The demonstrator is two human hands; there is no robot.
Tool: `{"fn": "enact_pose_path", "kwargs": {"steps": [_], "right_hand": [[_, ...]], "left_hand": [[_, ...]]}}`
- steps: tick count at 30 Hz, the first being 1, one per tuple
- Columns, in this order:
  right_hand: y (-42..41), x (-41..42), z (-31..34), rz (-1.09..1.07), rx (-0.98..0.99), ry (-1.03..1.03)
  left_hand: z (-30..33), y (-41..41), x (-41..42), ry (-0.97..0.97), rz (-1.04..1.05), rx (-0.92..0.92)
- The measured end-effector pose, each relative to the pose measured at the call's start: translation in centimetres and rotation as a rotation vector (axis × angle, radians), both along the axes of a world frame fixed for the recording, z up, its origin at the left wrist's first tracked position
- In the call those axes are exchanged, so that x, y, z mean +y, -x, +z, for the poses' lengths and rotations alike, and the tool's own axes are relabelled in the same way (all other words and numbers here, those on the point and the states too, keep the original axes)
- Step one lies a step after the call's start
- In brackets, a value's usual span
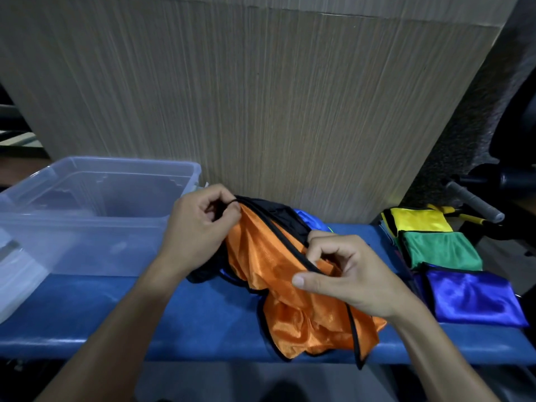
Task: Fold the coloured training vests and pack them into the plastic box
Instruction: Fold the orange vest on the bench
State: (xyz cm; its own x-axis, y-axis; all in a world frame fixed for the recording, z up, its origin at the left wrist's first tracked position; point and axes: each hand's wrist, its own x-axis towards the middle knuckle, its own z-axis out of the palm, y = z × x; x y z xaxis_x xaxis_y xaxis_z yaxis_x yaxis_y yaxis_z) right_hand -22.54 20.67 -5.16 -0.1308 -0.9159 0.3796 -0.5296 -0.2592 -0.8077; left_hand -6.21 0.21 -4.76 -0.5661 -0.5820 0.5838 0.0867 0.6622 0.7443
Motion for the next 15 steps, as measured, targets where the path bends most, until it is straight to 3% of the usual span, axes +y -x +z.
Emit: {"fn": "enact_pose_path", "kwargs": {"steps": [9,13,15], "right_hand": [[0.4,-0.3,-0.3,-0.156,-0.132,0.16],[0.4,-0.3,-0.3,-0.142,-0.188,0.15],[0.4,-0.1,-0.3,-0.108,-0.202,0.133]], "left_hand": [[-0.4,-0.8,0.1,-0.067,-0.439,-0.199],[0.0,-1.1,0.6,-0.126,-0.462,-0.222],[0.0,-1.1,0.6,-0.078,-0.367,-0.199]]}}
